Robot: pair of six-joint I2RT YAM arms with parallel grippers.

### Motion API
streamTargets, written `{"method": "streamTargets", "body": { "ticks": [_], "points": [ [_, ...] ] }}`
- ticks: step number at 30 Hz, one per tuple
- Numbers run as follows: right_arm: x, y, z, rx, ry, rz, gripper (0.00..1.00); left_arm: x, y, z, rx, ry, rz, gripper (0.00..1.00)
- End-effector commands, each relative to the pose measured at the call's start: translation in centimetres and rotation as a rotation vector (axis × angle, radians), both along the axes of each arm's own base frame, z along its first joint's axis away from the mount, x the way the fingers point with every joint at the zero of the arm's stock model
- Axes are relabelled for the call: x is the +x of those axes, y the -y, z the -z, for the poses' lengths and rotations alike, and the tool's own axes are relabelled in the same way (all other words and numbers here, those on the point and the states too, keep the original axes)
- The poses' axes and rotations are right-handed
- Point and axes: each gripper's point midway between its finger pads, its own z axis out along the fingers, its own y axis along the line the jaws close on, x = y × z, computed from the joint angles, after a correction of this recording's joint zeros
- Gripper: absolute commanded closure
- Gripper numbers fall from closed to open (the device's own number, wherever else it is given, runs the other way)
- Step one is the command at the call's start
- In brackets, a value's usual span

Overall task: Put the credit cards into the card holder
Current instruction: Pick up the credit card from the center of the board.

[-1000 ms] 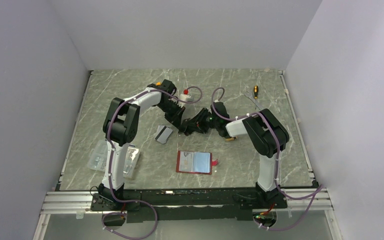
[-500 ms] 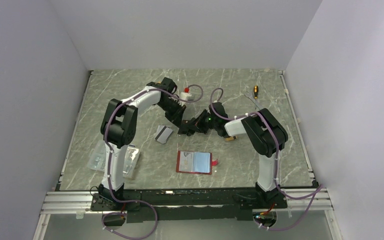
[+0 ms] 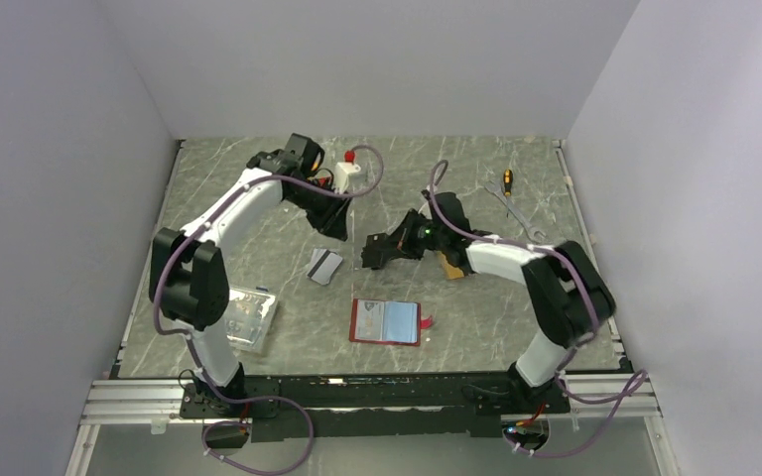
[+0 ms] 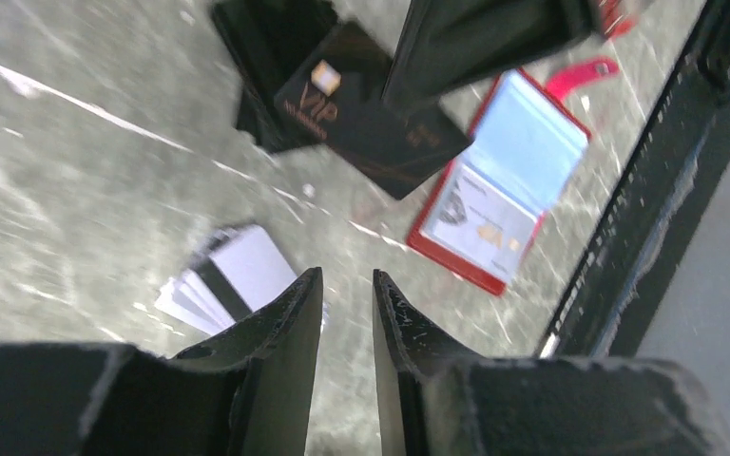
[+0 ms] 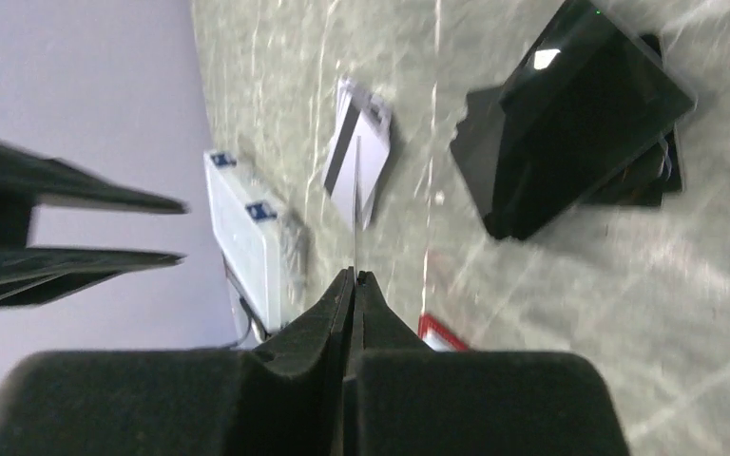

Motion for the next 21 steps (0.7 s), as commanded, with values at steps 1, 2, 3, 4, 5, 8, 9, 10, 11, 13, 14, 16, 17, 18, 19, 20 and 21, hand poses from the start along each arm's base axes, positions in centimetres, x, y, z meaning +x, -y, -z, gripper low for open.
{"method": "streamTargets", "body": {
  "ticks": [1,2,3,4,5,8,9,10,11,13,14,16,17,18,19,20,21],
  "points": [
    [-4.8,3.2,0.1,-0.136,0.012,-0.093,1.00,-4.9,0.0,2.8,0.019,-0.076,0.091,0.68],
    [-5.9,4.2,0.4,-0.171,-0.003,-0.089,1.00,-5.8,0.1,3.6,0.031,-0.082,0.108,0.68],
    [-7.0,5.2,0.8,-0.205,-0.012,-0.087,1.00,-6.8,0.2,4.1,0.044,-0.080,0.129,0.68],
    [-7.9,6.2,1.1,-0.244,-0.016,-0.075,1.00,-7.6,0.4,4.8,0.064,-0.078,0.150,0.68],
    [-8.9,7.4,1.7,-0.291,-0.030,-0.059,1.00,-8.4,0.7,5.4,0.082,-0.076,0.173,0.69],
    [-11.4,9.6,2.0,-0.346,-0.027,-0.035,1.00,-10.5,1.7,6.9,0.121,-0.071,0.240,0.69],
    [-12.0,10.0,2.1,-0.351,-0.030,-0.030,1.00,-11.0,2.0,7.3,0.131,-0.070,0.259,0.69],
    [-12.7,10.6,2.4,-0.364,-0.040,-0.025,1.00,-11.5,2.3,7.6,0.142,-0.071,0.276,0.69],
    [-13.3,10.9,2.6,-0.369,-0.047,-0.022,1.00,-11.8,2.7,7.9,0.150,-0.074,0.290,0.70],
    [-14.1,11.3,2.8,-0.366,-0.053,-0.024,1.00,-12.3,3.1,8.4,0.161,-0.077,0.312,0.70],
    [-14.7,11.4,3.1,-0.369,-0.065,-0.030,1.00,-12.6,3.3,8.7,0.169,-0.075,0.323,0.71],
    [-15.4,11.6,3.4,-0.370,-0.079,-0.043,1.00,-12.8,3.3,9.4,0.192,-0.072,0.337,0.71],
    [-15.7,11.5,3.5,-0.368,-0.084,-0.051,1.00,-12.9,3.3,9.7,0.202,-0.066,0.342,0.71],
    [-15.9,11.5,3.6,-0.366,-0.087,-0.059,1.00,-12.8,3.2,10.1,0.214,-0.060,0.345,0.72],
    [-16.1,11.5,3.8,-0.365,-0.092,-0.063,1.00,-12.8,3.1,10.5,0.225,-0.058,0.346,0.72],
    [-16.3,11.4,3.9,-0.366,-0.095,-0.071,1.00,-12.8,2.9,10.8,0.233,-0.056,0.346,0.73],
    [-16.5,11.4,4.2,-0.368,-0.104,-0.079,1.00,-12.8,2.8,11.1,0.241,-0.055,0.346,0.73]
  ]
}}
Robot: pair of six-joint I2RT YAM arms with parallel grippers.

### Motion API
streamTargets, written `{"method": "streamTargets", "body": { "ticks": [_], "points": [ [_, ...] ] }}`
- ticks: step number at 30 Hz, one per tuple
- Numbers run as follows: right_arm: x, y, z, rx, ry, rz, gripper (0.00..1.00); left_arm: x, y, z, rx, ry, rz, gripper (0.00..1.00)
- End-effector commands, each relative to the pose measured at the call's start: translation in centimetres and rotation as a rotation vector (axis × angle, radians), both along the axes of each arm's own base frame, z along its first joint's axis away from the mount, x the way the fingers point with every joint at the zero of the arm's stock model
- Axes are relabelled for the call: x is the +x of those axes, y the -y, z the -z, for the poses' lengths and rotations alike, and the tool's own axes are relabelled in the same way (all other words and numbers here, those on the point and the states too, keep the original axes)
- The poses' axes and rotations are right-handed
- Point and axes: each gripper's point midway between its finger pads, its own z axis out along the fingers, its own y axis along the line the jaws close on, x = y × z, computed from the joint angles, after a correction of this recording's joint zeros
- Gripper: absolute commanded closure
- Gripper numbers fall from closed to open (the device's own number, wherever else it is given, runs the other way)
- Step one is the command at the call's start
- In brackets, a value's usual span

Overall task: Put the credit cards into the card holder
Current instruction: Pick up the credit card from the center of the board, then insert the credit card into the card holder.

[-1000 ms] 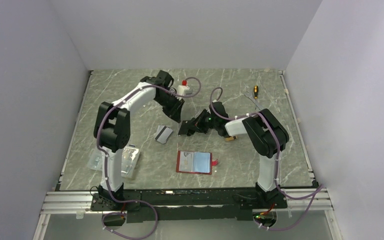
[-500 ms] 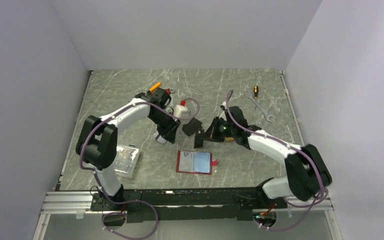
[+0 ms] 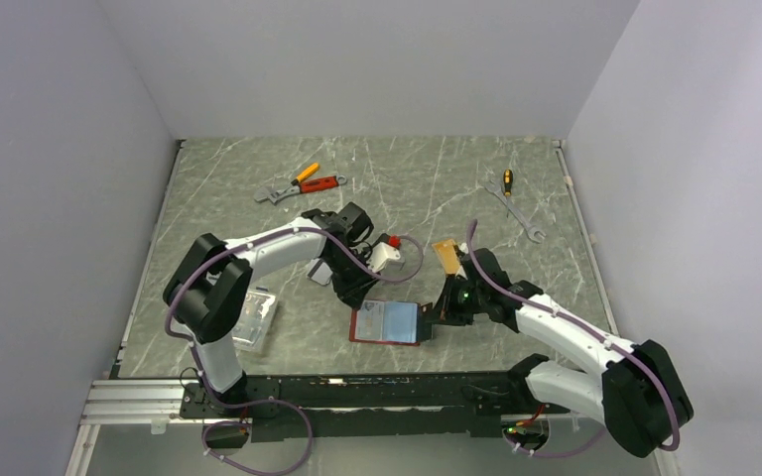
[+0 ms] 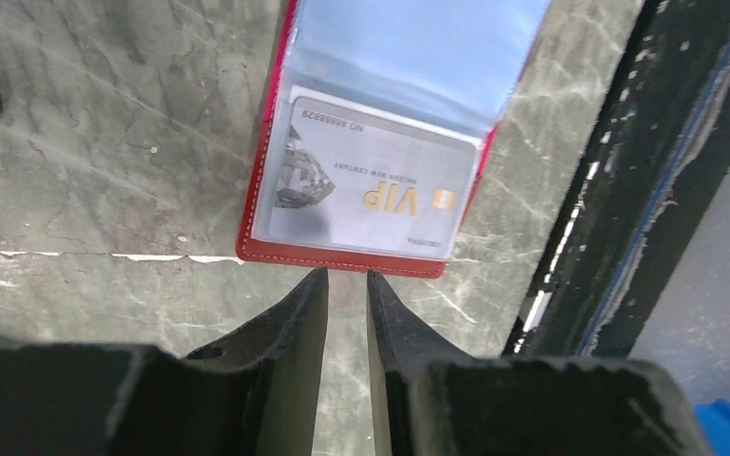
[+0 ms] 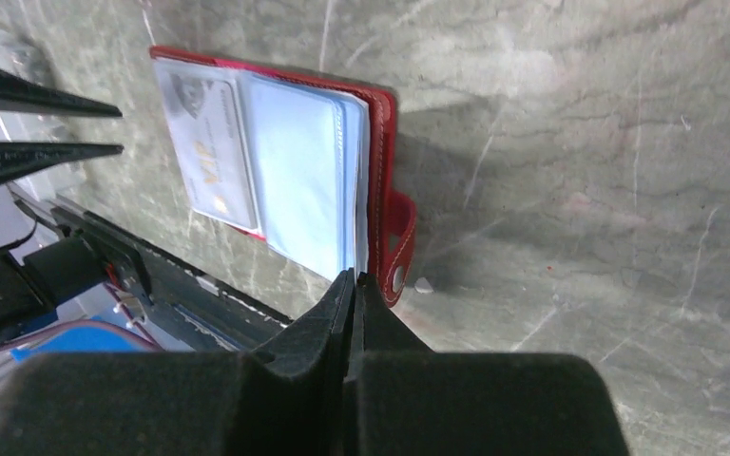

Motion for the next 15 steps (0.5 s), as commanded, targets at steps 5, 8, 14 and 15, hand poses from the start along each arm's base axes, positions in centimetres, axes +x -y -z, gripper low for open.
{"method": "streamTargets", "body": {
  "ticks": [5,8,14,15],
  "points": [
    [-1.0,-0.3,1.0,-0.015,-0.018,-0.048,1.00,0.8,-0.5,2.3,0.057,0.061,0.027,0.74],
    [-1.1,-0.3,0.9,-0.028,-0.011,-0.056,1.00,1.0,-0.5,2.5,0.065,0.070,0.025,0.75],
    [-0.6,0.6,-1.0,-0.054,0.054,-0.024,1.00,1.5,-0.7,2.6,0.080,0.093,0.023,0.78],
    [-0.6,0.7,-1.2,-0.057,0.058,-0.014,1.00,1.6,-0.7,2.6,0.082,0.099,0.021,0.79]
  ]
}}
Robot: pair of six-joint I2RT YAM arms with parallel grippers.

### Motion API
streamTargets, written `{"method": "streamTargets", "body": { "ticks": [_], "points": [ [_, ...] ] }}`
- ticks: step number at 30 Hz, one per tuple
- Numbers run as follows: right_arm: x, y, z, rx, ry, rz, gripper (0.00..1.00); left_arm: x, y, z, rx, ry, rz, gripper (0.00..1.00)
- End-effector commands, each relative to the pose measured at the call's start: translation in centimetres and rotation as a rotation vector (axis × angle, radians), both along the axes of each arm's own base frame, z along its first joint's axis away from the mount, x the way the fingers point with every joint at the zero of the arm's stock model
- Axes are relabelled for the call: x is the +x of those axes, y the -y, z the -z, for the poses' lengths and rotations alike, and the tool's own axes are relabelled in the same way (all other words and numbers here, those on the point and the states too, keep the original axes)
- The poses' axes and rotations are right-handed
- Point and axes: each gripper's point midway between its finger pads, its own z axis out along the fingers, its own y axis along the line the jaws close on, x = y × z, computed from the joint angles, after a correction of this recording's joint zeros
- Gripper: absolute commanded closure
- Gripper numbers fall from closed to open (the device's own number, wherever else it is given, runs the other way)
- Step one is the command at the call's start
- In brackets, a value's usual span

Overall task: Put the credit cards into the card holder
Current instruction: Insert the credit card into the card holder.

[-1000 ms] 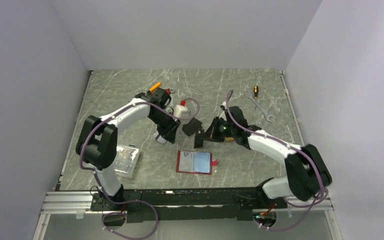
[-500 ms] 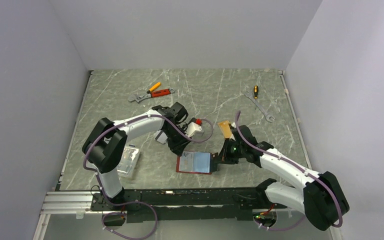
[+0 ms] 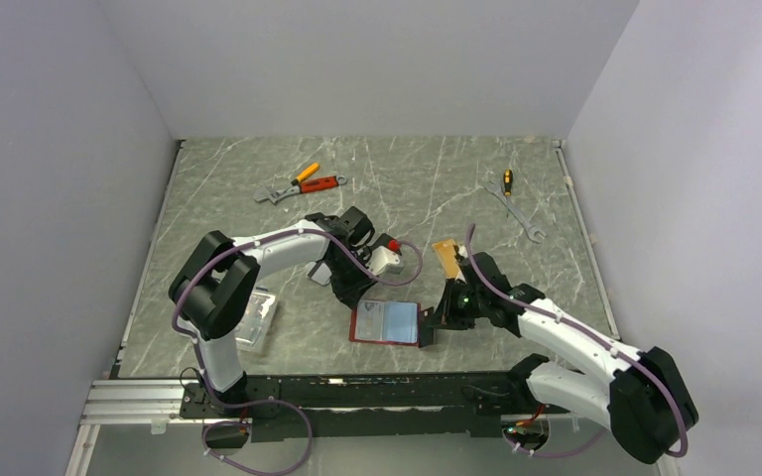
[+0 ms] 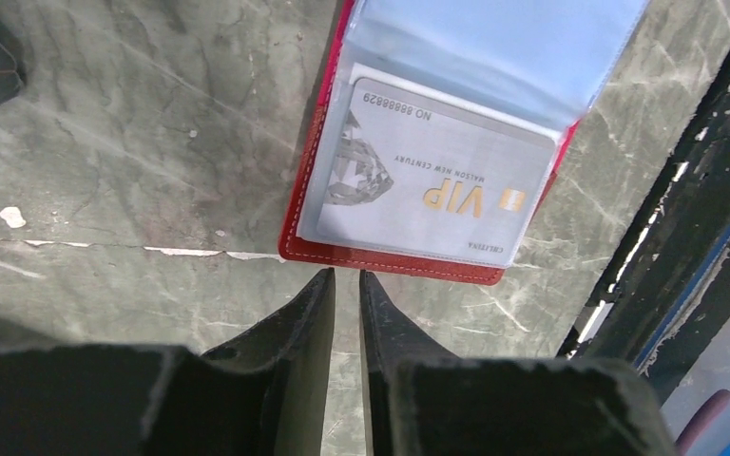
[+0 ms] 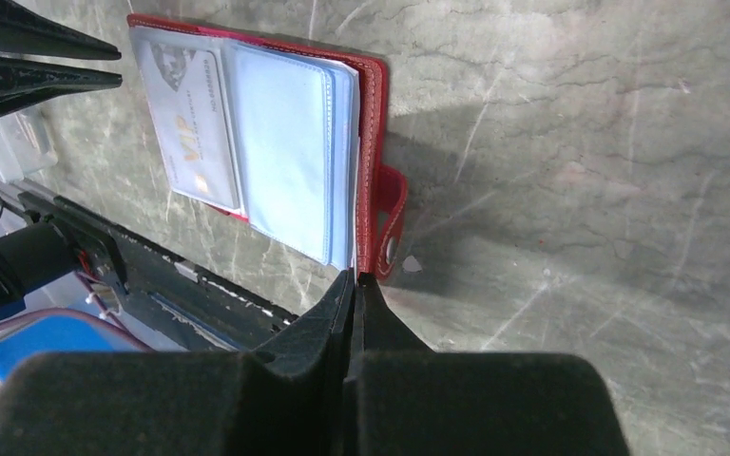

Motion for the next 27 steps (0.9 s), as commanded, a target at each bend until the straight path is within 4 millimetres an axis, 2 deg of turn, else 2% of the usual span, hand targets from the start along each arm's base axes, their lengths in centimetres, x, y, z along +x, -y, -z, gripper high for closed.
{"method": "streamTargets", "body": {
  "ticks": [1,4,11,22,27],
  "points": [
    [0.9,0.8,-2.0,-0.025,0.075,0.043,1.00,0.7,0.2,0.0,0.002,0.042,0.018,0.80],
    [1.3,1.1,-2.5,-0.012,0.113,0.072,1.00,0.8,0.1,0.0,0.007,0.049,0.019,0.80],
    [0.9,-1.1,-2.5,0.077,0.097,-0.015,1.00,0.7,0.0,0.0,0.011,0.050,0.016,0.82],
    [-0.4,-1.3,0.4,0.076,0.021,-0.057,1.00,0.8,0.0,0.0,0.011,0.048,0.014,0.84],
    [-0.4,-1.3,0.6,0.072,0.017,-0.060,1.00,0.8,0.0,0.1,0.015,0.049,0.015,0.84]
  ]
}}
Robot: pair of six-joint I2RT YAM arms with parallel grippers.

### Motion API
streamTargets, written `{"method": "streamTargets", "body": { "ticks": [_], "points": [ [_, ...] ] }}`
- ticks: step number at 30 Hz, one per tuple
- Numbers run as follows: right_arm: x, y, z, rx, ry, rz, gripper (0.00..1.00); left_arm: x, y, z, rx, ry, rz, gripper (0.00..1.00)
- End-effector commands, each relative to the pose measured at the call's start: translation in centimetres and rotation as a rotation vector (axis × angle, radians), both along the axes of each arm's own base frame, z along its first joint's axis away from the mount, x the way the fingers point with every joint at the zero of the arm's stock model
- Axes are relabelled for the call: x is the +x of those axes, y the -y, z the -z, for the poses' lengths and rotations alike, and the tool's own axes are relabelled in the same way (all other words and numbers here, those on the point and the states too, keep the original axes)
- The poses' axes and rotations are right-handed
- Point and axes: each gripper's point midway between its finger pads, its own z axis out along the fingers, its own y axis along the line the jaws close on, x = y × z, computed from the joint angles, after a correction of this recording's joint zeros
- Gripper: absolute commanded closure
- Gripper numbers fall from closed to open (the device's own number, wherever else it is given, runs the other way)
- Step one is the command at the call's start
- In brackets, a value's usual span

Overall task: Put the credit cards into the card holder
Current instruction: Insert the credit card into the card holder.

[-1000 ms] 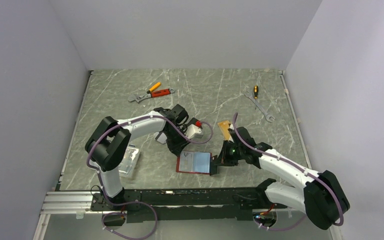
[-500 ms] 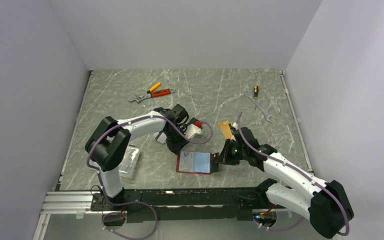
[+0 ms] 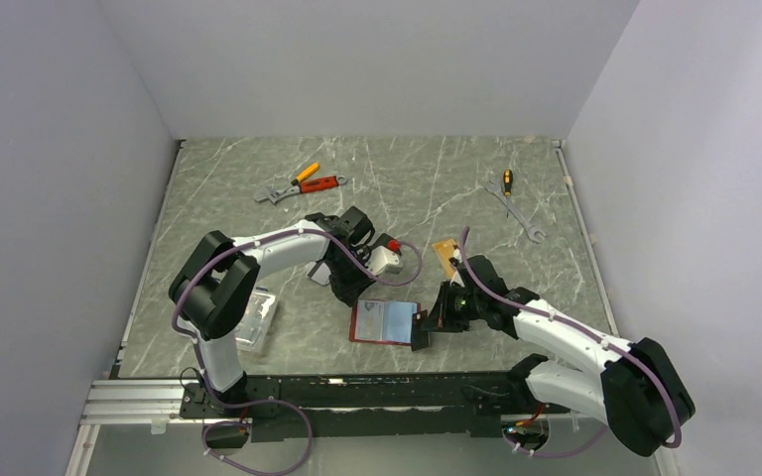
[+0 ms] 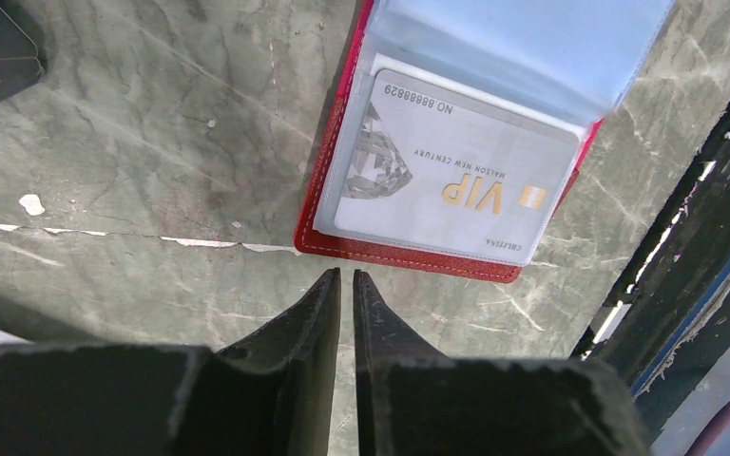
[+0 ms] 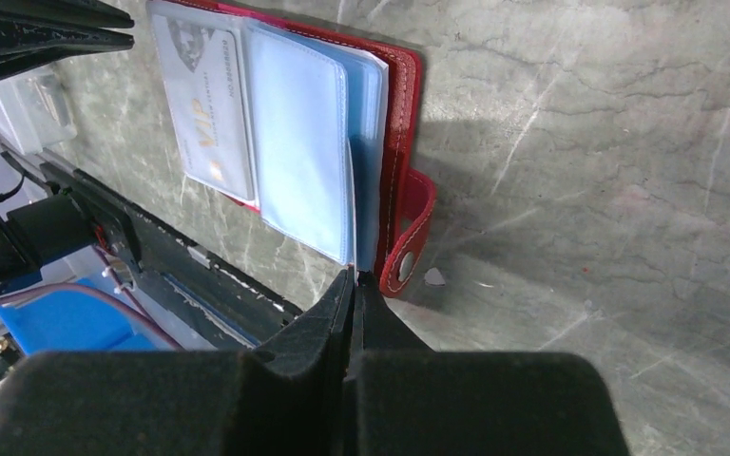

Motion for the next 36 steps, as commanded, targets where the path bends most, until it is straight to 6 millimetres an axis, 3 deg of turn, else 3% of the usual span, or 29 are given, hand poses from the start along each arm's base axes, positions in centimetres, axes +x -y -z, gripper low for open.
{"method": "streamTargets", "body": {
  "ticks": [1,12,20,24,27,30,33,36],
  "points": [
    [0.1,-0.2,0.0,0.008,0.022,-0.018,1.00,0.2,0.4,-0.1,-0.013,0.016,0.020,0.84],
    [0.4,1.4,-1.3,-0.079,0.062,0.000,1.00,0.3,0.2,-0.2,-0.006,0.023,0.020,0.86],
    [1.0,-0.1,-2.5,0.003,0.091,-0.016,1.00,0.3,0.4,-0.5,-0.014,0.021,0.020,0.86],
    [1.0,-0.4,-2.5,0.024,0.094,-0.022,1.00,0.6,1.0,-2.0,-0.042,0.030,0.028,0.87],
    [1.1,0.0,-2.5,0.004,0.099,-0.009,1.00,1.0,2.2,-4.1,-0.088,0.031,0.035,0.86],
    [1.3,0.6,-2.5,-0.026,0.108,0.015,1.00,0.7,4.7,-5.8,-0.140,0.033,0.076,0.85],
    [1.4,0.4,-2.7,-0.012,0.116,0.017,1.00,-0.2,7.5,-5.4,-0.168,0.053,0.115,0.85],
    [1.4,-0.1,-2.6,0.027,0.109,0.026,1.00,-1.0,9.4,-3.7,-0.179,0.072,0.146,0.85]
  ]
}}
